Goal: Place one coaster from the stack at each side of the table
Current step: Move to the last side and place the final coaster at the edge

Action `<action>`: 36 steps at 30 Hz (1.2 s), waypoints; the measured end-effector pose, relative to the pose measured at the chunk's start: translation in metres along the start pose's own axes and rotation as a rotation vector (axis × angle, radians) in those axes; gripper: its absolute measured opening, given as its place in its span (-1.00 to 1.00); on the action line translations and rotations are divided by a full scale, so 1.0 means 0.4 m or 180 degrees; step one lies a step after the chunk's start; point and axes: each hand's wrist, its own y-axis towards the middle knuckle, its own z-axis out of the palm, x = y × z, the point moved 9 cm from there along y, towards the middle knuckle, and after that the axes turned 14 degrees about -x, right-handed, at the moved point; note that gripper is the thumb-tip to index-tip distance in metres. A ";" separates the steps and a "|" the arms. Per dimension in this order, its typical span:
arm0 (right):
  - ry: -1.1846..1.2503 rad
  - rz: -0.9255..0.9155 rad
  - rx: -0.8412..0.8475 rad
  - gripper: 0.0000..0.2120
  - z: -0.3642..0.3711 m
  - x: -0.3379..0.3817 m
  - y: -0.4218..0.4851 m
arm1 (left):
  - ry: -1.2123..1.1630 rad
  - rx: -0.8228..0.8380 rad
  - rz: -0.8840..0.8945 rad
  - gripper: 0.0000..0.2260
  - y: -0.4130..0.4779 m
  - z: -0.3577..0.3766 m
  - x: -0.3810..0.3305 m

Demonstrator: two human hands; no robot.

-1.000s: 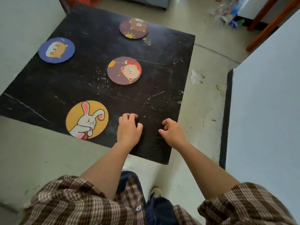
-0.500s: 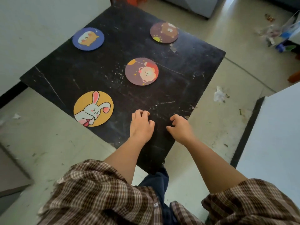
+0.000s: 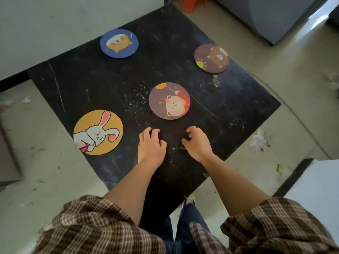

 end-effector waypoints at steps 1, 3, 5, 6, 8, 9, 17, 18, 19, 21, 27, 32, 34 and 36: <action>-0.0011 -0.0036 -0.0030 -0.59 -0.007 0.011 0.025 | -0.0031 -0.0040 -0.0042 -0.66 0.013 0.001 -0.009; -0.0067 -0.0149 -0.0096 -0.57 -0.021 0.034 0.074 | -0.0062 -0.0108 -0.0143 -0.66 0.035 0.003 -0.022; -0.0146 -0.0276 -0.0075 -0.55 -0.033 0.059 0.123 | -0.0096 -0.0167 -0.0314 -0.65 0.051 0.008 -0.026; -0.0178 -0.0350 -0.0048 -0.55 -0.036 0.070 0.149 | -0.0138 -0.0217 -0.0405 -0.64 0.057 0.011 -0.028; -0.0183 -0.0500 -0.0012 -0.57 -0.042 0.089 0.199 | -0.0156 -0.0338 -0.0595 -0.61 0.070 0.012 -0.028; -0.0170 -0.0588 0.0019 -0.58 -0.043 0.097 0.225 | -0.0125 -0.0402 -0.0711 -0.59 0.077 0.012 -0.027; -0.0500 -0.1098 0.0405 -0.46 -0.040 0.138 0.384 | 0.0039 -0.0624 -0.1475 -0.50 0.103 0.038 -0.077; -0.0556 -0.1145 0.0476 -0.44 -0.035 0.145 0.400 | 0.0027 -0.0657 -0.1563 -0.50 0.103 0.044 -0.082; -0.0602 -0.1209 0.0545 -0.43 -0.030 0.153 0.413 | 0.0014 -0.0688 -0.1667 -0.49 0.102 0.049 -0.085; -0.0708 -0.1364 0.0651 -0.42 -0.020 0.173 0.434 | -0.0035 -0.0734 -0.1880 -0.45 0.098 0.060 -0.086; -0.0643 -0.1539 0.0770 -0.48 -0.001 0.210 0.451 | -0.0129 -0.0870 -0.2153 -0.45 0.101 0.078 -0.092; -0.0099 -0.1044 0.0623 -0.60 -0.005 0.216 0.468 | -0.0398 -0.1160 -0.2448 -0.50 0.105 0.076 -0.105; 0.0059 -0.0840 0.0635 -0.72 -0.006 0.214 0.478 | -0.0611 -0.1367 -0.2691 -0.52 0.100 0.067 -0.099; 0.0209 -0.0690 0.0760 -0.77 -0.004 0.207 0.483 | -0.0771 -0.1514 -0.2842 -0.54 0.093 0.060 -0.091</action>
